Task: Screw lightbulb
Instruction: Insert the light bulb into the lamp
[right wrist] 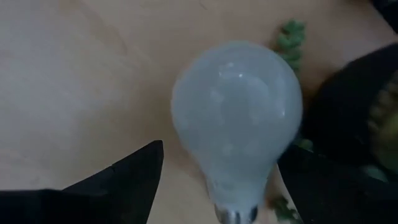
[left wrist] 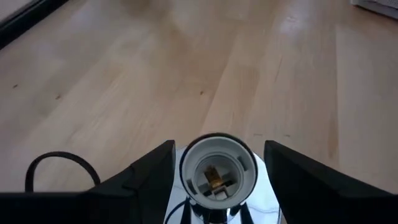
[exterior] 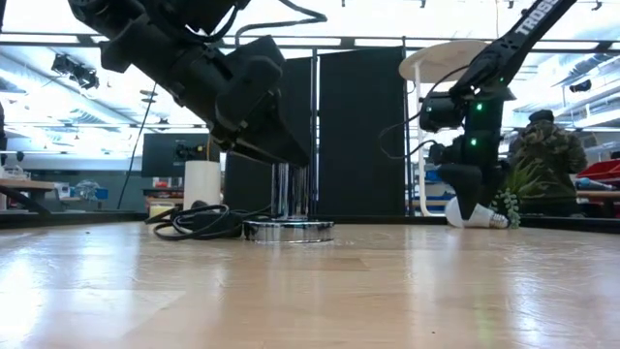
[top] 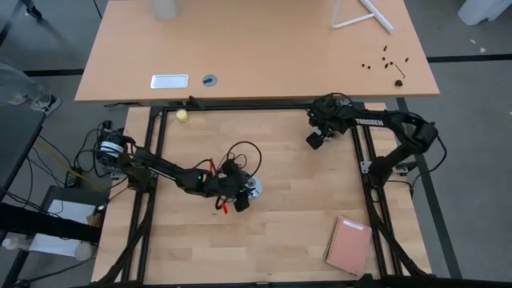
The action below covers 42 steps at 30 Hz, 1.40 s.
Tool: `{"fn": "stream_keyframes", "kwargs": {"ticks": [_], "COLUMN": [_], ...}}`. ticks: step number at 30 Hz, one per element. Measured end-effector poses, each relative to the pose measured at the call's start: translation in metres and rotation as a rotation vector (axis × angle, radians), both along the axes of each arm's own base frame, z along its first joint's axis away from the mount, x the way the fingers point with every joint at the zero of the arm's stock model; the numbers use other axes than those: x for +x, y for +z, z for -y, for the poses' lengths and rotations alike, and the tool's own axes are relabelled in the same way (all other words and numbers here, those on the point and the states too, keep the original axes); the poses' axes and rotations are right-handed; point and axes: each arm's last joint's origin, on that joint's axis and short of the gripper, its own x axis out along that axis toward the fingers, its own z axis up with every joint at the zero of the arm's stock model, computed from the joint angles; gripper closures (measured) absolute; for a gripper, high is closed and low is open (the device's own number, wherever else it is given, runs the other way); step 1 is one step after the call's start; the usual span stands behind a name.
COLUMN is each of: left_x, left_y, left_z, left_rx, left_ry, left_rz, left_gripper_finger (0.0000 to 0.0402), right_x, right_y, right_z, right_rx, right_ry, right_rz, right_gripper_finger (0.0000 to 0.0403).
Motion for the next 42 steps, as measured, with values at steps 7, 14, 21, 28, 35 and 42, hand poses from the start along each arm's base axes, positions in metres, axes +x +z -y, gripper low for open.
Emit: {"fn": "stream_keyframes", "kwargs": {"ticks": [7, 14, 21, 28, 35, 42], "left_x": [0.001, -0.001, -0.001, -0.001, -0.001, -0.001], "left_y": [0.000, -0.002, -0.002, -0.003, -0.003, -0.003], "left_z": [0.001, 0.001, 0.001, 0.001, 0.001, 0.001], "left_rx": [-0.022, -0.039, -0.038, -0.038, -0.037, -0.038], "left_ry": [-0.024, -0.021, -0.021, -0.021, -0.020, -0.020], "left_rz": [0.002, -0.020, -0.025, -0.026, -0.026, -0.026], "left_gripper_finger": [0.0153, 0.0153, 0.0153, 0.0153, 0.0153, 0.0153], "right_x": [0.010, 0.015, 0.012, 0.030, 0.055, 0.075], "right_y": [-0.014, -0.012, -0.013, -0.013, -0.014, -0.005], "right_z": [0.007, 0.008, 0.002, -0.025, -0.069, -0.102], "right_rx": [-0.028, -0.060, 0.015, 0.127, 0.159, 0.157], "right_ry": [0.058, 0.091, 0.095, 0.167, 0.278, 0.386], "right_rz": [0.003, 0.025, 0.023, 0.087, 0.098, 0.111], "right_gripper_finger": [0.0082, 0.0113, 0.0123, 0.0108, 0.0114, 0.0109]}}
